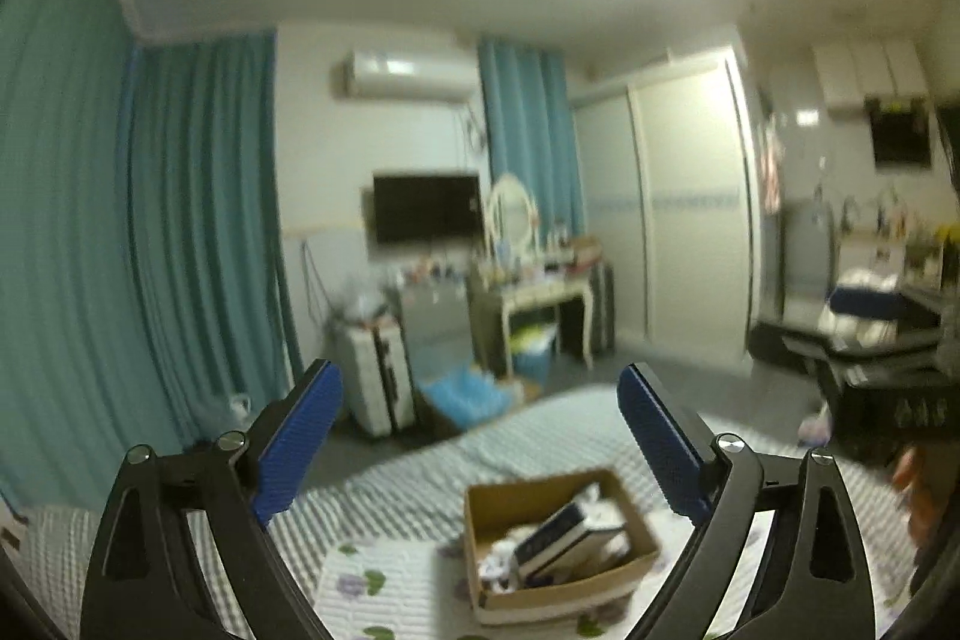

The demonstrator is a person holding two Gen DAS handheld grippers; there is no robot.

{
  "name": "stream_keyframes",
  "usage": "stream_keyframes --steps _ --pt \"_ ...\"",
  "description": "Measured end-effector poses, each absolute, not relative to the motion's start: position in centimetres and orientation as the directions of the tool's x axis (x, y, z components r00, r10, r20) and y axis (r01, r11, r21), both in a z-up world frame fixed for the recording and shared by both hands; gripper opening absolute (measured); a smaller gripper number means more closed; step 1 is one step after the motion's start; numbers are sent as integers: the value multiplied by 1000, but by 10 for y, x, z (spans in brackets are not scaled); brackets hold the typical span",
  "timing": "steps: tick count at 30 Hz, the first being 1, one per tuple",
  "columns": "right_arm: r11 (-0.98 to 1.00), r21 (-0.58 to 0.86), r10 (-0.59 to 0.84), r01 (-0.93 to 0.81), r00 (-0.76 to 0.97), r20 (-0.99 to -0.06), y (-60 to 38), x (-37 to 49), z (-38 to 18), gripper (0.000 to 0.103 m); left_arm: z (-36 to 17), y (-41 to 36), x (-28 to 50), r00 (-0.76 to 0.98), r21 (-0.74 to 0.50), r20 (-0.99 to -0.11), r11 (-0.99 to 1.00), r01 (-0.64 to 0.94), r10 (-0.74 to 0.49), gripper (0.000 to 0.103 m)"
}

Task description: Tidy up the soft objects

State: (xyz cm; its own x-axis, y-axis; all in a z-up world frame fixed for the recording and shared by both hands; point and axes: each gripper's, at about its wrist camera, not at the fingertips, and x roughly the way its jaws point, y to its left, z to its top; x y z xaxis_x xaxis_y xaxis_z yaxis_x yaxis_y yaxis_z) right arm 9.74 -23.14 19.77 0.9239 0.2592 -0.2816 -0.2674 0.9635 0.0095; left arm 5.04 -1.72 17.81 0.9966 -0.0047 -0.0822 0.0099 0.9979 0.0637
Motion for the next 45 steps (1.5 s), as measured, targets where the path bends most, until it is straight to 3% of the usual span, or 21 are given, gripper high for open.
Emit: stream_keyframes --steps 5,8,13,16,17,24,32,45 --pt "964 29 263 -263 940 -218 -248 39 200 103 180 -13 -6 999 77 32 997 -7 4 95" --pt "966 17 258 -259 948 -187 -249 19 185 103 167 -12 -17 999 96 48 995 -21 16 95" --pt "963 9 266 -268 953 -143 -244 5 151 103 133 -15 -10 1000 115 -3 993 -18 18 96" --pt "960 19 279 -279 949 -144 -239 13 125 103 106 -13 9 996 117 -93 993 3 8 96" --pt "961 16 274 -275 950 -150 -236 18 113 103 92 -11 20 990 114 -143 993 20 -3 96" --pt "968 55 251 -246 927 -279 -231 63 45 103 35 -5 56 962 60 -273 998 6 10 95" --pt "973 34 224 -227 910 -348 -228 81 -2 103 21 -7 53 959 48 -280 999 -21 33 95" --pt "974 14 217 -224 921 -322 -219 77 8 103 16 4 52 956 25 -292 1000 -16 23 95"
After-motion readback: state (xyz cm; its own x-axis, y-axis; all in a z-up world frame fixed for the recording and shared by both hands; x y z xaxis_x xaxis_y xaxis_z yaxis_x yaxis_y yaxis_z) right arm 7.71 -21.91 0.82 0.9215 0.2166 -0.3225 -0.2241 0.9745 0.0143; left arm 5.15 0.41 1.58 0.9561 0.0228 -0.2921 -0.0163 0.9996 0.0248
